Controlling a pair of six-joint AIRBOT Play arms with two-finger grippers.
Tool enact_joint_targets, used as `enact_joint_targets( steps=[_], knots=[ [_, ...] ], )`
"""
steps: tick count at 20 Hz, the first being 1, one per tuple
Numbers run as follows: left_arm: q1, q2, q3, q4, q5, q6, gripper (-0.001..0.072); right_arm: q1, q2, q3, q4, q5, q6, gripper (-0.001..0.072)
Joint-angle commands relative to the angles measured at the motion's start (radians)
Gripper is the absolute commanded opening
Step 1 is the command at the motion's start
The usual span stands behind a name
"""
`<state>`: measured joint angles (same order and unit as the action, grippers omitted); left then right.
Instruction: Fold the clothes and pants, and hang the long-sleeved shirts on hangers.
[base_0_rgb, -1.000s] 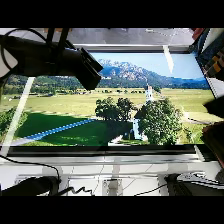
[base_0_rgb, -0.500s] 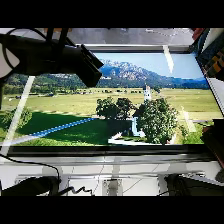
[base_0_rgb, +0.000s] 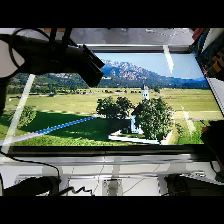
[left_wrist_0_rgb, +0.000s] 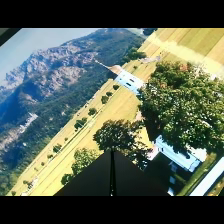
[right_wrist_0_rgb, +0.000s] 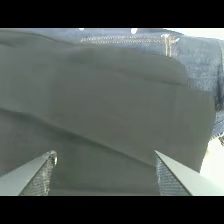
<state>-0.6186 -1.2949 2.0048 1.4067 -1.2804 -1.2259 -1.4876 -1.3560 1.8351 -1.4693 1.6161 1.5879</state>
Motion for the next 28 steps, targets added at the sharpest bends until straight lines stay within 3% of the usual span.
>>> enact_joint_targets(
  steps=[1,2,3,4,6,10,14,19,21,24,28],
  knots=[
    [0.000,-0.001,0.000,0.000,0.000,0.000,0.0011,-0.002,-0.003,-0.001,0.018,-0.025,0.016,0.0667],
    [0.000,-0.001,0.000,0.000,0.000,0.000,0.0011,-0.002,-0.006,-0.001,0.054,-0.013,0.038,0.0499],
    [0.000,-0.001,0.000,0.000,0.001,0.000,0.0011,-0.002,-0.007,-0.003,0.100,-0.007,0.056,0.0206],
    [0.002,-0.001,0.000,0.012,0.014,0.003,0.0011,-0.001,-0.007,-0.010,0.157,-0.006,0.066,0.0030],
    [0.017,0.000,0.000,0.134,0.052,-0.014,0.0011,0.017,-0.007,-0.029,0.270,-0.016,0.076,0.0021],
    [0.166,0.000,0.000,0.344,0.067,-0.251,0.0013,0.164,-0.003,-0.034,0.406,-0.032,0.068,0.0021],
    [0.436,0.003,0.000,0.264,0.027,-0.421,0.0013,0.486,-0.003,-0.034,0.377,-0.080,0.011,0.0020],
    [0.762,0.004,0.000,-0.096,-0.117,-0.418,0.0013,1.022,-0.002,-0.034,0.219,-0.113,-0.080,0.0020],
    [0.824,0.004,0.000,-0.106,-0.177,-0.404,0.0013,1.243,0.008,-0.034,0.108,-0.111,-0.103,0.0020],
    [0.847,0.003,0.000,-0.106,-0.280,-0.309,0.0012,1.491,0.031,-0.034,-0.038,-0.123,-0.110,0.0020],
    [0.843,0.003,0.000,-0.108,-0.299,-0.304,0.0012,1.589,0.040,-0.034,-0.081,-0.077,-0.118,0.0021]
  ],
)
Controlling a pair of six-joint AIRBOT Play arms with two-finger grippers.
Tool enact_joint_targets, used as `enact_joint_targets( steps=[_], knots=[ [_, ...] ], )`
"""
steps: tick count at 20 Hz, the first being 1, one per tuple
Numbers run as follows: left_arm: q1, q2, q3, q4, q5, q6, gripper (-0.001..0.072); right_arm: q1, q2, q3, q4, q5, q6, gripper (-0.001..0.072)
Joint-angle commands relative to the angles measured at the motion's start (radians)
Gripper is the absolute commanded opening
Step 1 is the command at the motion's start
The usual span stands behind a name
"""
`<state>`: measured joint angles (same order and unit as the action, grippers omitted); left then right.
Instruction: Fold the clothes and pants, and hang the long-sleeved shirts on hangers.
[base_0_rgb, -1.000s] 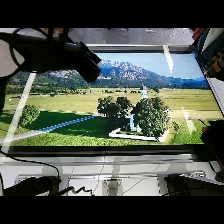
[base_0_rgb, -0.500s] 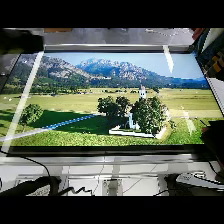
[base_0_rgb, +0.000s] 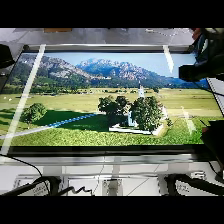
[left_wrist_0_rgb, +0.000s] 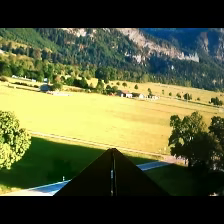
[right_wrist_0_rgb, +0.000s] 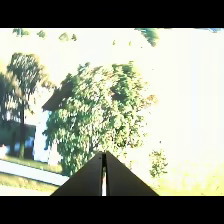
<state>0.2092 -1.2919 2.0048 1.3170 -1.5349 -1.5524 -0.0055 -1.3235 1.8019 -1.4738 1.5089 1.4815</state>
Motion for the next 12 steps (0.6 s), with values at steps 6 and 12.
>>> enact_joint_targets(
  steps=[6,12],
  knots=[
    [0.015,0.000,0.000,-0.017,-0.045,0.023,0.0013,0.099,0.006,0.000,-0.067,0.041,-0.010,0.0021],
    [0.015,0.000,0.000,-0.017,-0.045,0.023,0.0013,0.099,0.006,0.000,-0.067,0.042,-0.010,0.0021]
  ],
)
